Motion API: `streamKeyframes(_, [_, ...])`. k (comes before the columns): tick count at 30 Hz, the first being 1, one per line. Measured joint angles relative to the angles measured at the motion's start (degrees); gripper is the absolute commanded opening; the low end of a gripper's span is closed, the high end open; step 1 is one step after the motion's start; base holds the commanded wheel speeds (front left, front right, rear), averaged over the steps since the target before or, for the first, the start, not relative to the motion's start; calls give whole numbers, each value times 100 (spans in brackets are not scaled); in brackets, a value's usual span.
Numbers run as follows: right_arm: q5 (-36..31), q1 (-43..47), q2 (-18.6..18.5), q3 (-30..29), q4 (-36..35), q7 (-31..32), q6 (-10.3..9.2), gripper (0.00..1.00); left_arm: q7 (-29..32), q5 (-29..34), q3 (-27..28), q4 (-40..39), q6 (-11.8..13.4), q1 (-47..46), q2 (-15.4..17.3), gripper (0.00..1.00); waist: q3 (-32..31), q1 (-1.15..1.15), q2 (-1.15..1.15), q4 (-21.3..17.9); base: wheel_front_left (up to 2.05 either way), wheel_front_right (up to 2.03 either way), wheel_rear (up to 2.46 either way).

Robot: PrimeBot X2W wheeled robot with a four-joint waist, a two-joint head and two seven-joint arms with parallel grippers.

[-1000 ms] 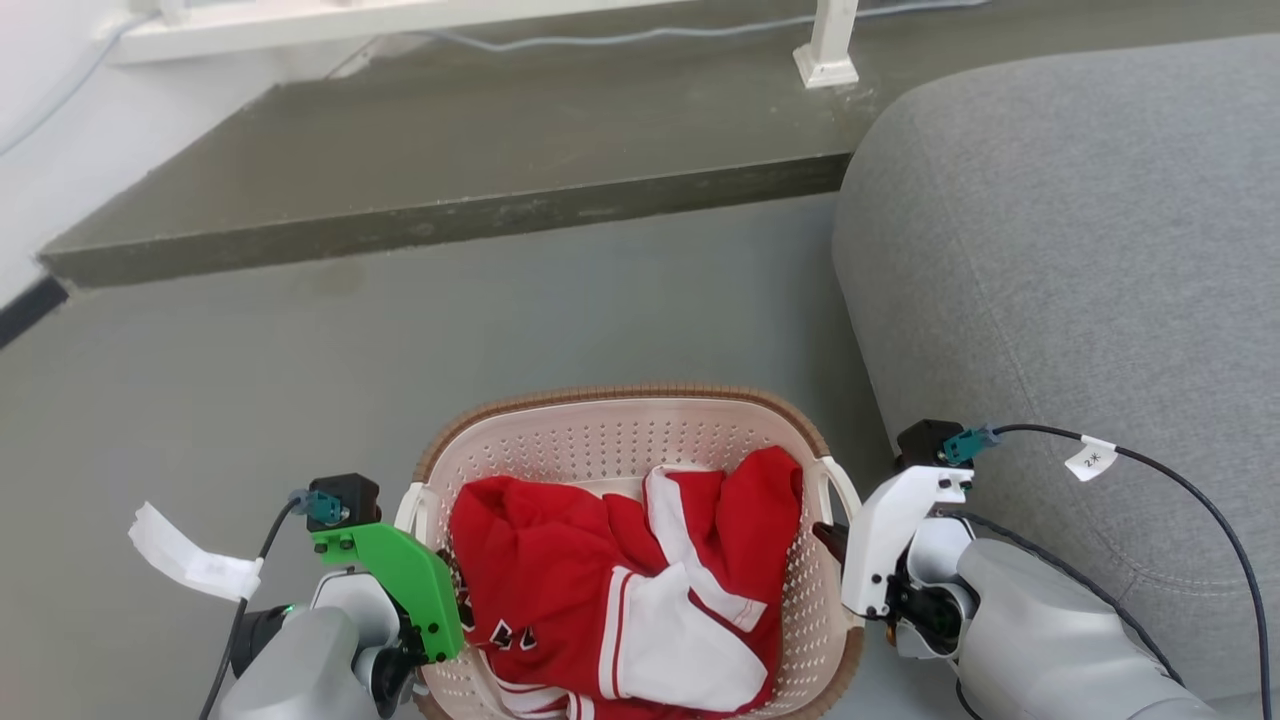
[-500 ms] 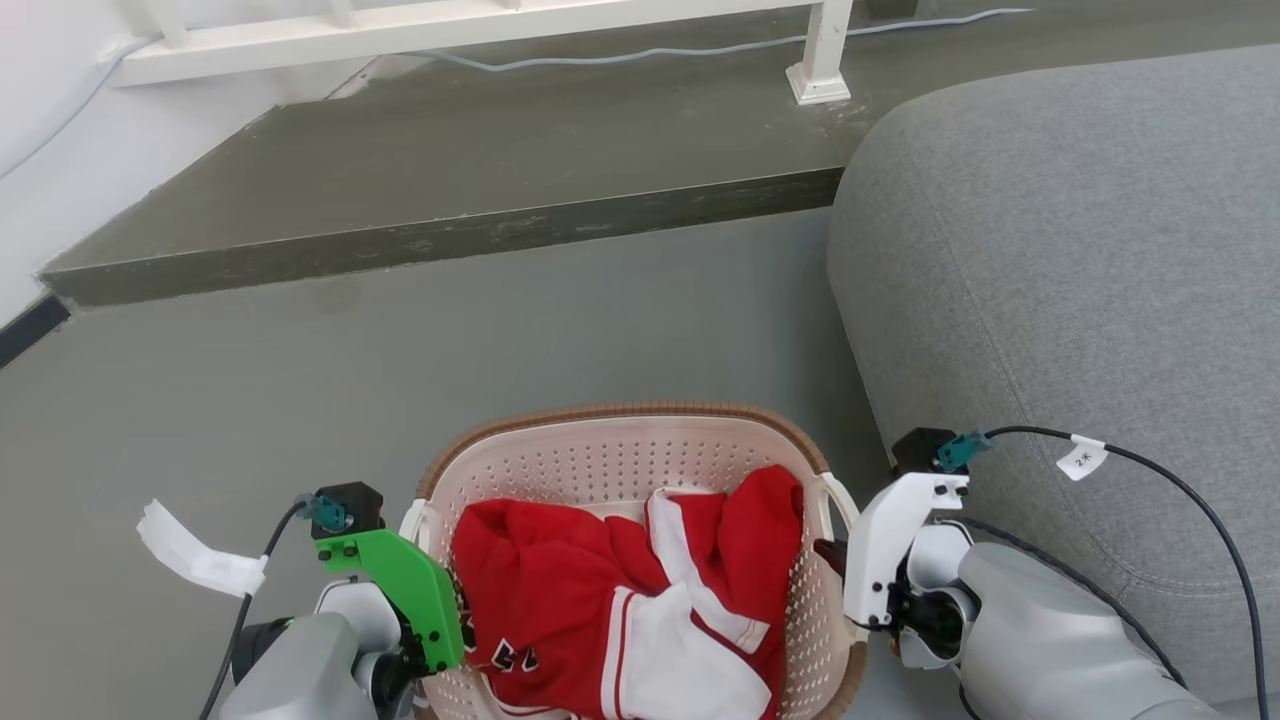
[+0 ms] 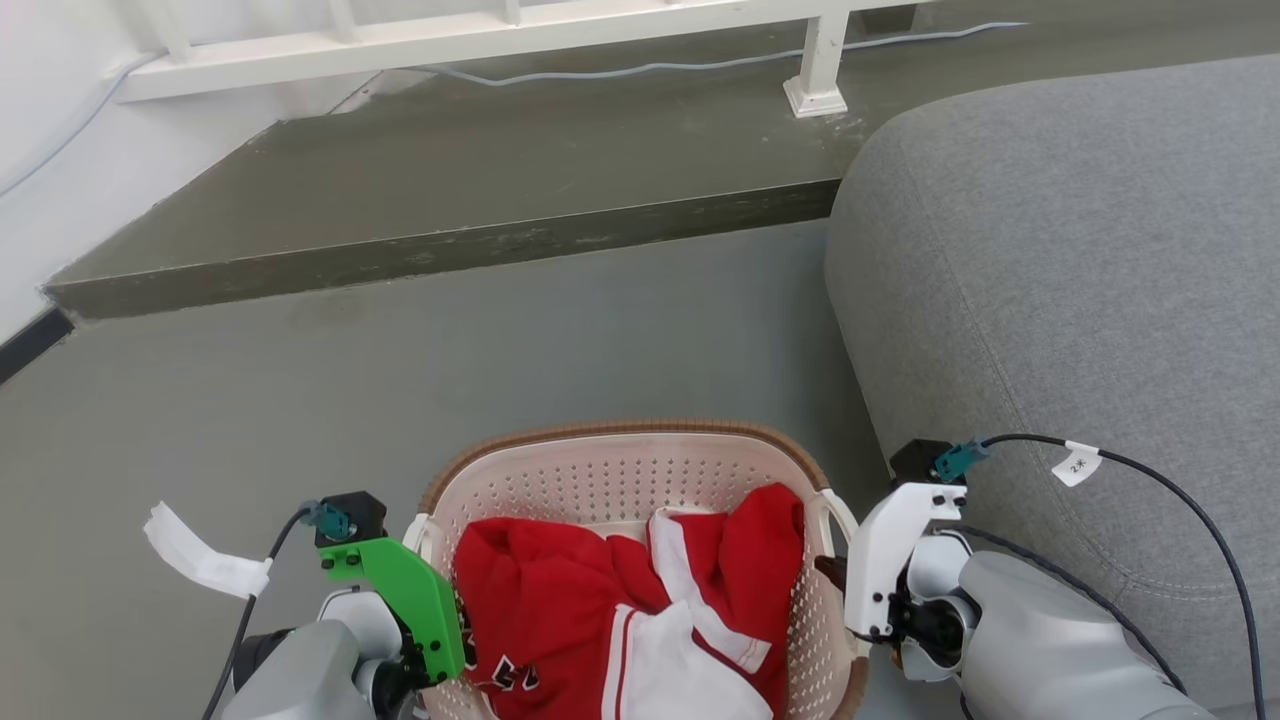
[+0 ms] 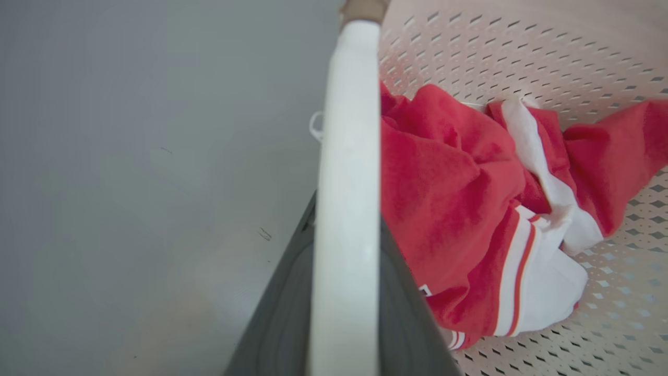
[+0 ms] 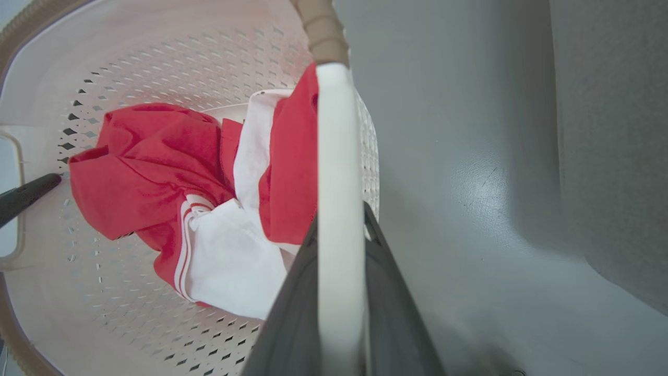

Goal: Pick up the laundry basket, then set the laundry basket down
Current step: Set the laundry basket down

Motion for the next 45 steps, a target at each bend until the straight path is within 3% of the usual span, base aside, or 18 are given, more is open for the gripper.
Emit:
streamKeyframes(26, [90, -10, -7, 88, 24, 14, 0, 0, 33, -174, -180, -2, 75, 7, 7, 0, 88, 0, 0, -13, 0, 0, 0])
streamKeyframes(45, [83, -509, -26, 111, -44, -435, 0, 0, -357, -180, -179, -18, 253, -465, 23, 0, 898, 0, 0, -57, 0, 0, 0])
